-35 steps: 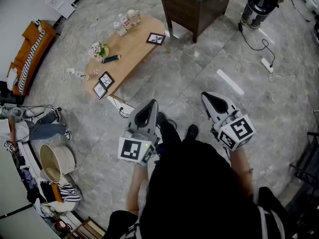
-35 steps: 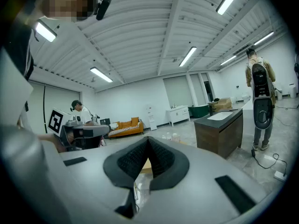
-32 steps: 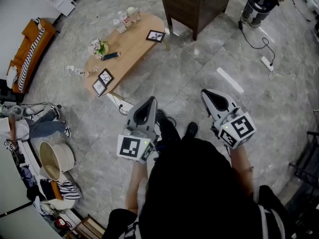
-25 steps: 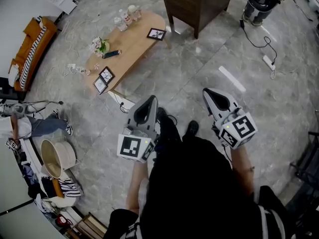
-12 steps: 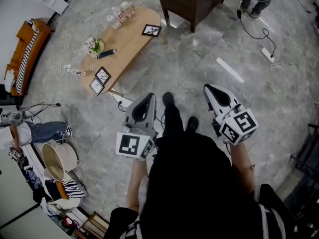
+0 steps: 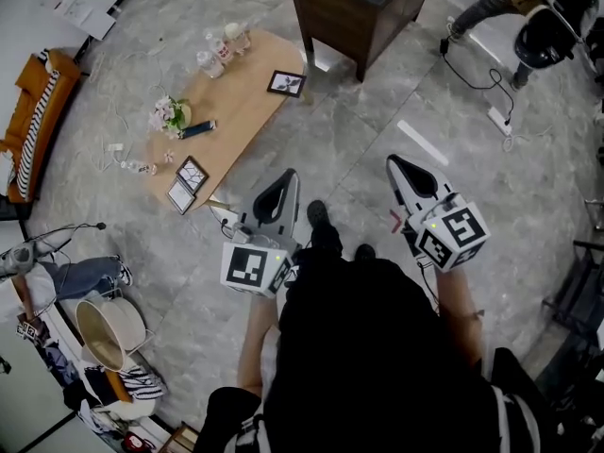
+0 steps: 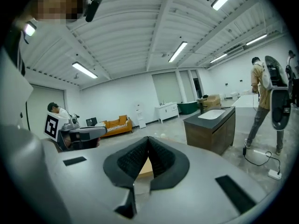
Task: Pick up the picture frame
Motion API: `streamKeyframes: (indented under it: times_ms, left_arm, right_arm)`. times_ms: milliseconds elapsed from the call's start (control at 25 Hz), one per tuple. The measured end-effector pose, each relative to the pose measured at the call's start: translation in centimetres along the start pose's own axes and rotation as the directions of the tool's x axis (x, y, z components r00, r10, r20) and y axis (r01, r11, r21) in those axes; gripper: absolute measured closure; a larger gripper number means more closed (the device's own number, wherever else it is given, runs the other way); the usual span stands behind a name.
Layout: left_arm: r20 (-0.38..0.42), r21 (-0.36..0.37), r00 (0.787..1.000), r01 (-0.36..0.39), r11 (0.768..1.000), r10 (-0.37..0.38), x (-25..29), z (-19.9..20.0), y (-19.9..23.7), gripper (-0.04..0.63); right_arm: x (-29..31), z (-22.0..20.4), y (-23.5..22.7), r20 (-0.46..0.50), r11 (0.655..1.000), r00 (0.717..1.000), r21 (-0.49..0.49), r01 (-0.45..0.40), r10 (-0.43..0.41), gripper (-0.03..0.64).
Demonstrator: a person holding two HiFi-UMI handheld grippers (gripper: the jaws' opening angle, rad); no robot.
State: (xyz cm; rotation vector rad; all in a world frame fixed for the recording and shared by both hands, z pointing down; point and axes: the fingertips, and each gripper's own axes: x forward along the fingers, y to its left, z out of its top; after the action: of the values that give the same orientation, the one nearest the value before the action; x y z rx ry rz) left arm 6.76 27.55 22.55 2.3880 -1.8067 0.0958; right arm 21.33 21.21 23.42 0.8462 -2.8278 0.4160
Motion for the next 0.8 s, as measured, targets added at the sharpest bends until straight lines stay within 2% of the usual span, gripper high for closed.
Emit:
streamKeyframes:
  times_ms: [160,400,800]
  left_arm:
    - [0.009,0.018,1.000,0.018,1.000,-0.018,2.3,1.3,4.5,0.581]
    - [-0.001,0.010,0.999,0.042,0.999,-0.042,4.4,1.5,10.2,0.581]
    - [-0.037,-0.028,0.998,0.039,0.999,-0.040,7.6,0.7,15.0,0.581]
  right_arm:
    - [4.4,2.2,-0.7,0.016,1.000,1.000,-0.005,0.015,-0.015,0.604]
    - [10.0,2.8,-0.9,-0.001,0.999,0.999,0.019,0.039,-0.039,0.604]
    - [14.9,2.5,-2.5,-0.050,0.998,0.998,0.033,0.049,-0.048,0.604]
